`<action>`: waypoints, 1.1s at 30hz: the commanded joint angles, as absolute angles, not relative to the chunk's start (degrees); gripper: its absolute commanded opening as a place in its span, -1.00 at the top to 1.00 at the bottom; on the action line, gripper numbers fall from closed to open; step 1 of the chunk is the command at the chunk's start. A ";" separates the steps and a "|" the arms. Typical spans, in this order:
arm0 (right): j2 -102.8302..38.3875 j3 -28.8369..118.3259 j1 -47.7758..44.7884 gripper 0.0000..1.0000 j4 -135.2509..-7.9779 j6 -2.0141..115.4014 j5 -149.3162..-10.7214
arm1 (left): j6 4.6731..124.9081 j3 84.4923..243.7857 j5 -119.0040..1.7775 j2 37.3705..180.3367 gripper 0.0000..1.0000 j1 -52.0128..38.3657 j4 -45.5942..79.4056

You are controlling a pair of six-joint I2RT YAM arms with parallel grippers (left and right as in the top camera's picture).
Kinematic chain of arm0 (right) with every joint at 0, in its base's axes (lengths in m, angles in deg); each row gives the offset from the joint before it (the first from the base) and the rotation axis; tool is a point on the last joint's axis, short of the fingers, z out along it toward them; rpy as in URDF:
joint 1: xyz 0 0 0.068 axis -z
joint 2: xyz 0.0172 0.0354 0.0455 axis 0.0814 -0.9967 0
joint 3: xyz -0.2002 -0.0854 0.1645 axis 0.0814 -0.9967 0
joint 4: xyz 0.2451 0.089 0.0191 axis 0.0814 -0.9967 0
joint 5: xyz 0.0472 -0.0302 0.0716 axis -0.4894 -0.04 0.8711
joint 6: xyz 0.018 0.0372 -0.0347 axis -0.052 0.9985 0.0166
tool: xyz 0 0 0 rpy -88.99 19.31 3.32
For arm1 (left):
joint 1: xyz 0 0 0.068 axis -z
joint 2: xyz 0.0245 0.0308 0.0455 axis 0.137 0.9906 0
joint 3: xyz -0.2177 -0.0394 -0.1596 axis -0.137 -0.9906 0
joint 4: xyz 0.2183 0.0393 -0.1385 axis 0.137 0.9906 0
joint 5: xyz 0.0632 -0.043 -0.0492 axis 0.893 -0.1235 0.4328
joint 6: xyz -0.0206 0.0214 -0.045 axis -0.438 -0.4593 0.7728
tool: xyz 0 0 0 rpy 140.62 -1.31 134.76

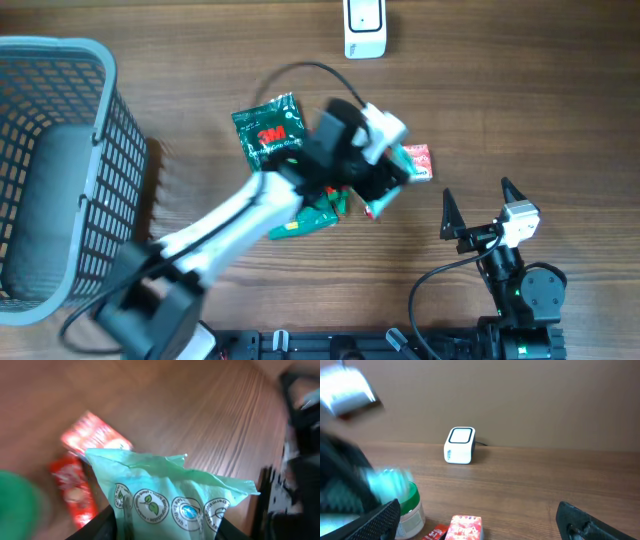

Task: Scan the item barcode

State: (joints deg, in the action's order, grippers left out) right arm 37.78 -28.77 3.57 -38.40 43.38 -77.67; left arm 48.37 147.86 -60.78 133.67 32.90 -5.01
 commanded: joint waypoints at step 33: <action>38.28 -28.84 3.35 -0.99 -38.12 42.88 -78.19 | 36.23 148.47 -33.98 105.04 -1.00 9.51 -20.00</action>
State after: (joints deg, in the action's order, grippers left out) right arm 37.78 -28.77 3.57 -38.40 43.38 -77.67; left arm 43.53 147.88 -38.16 110.35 13.32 -18.49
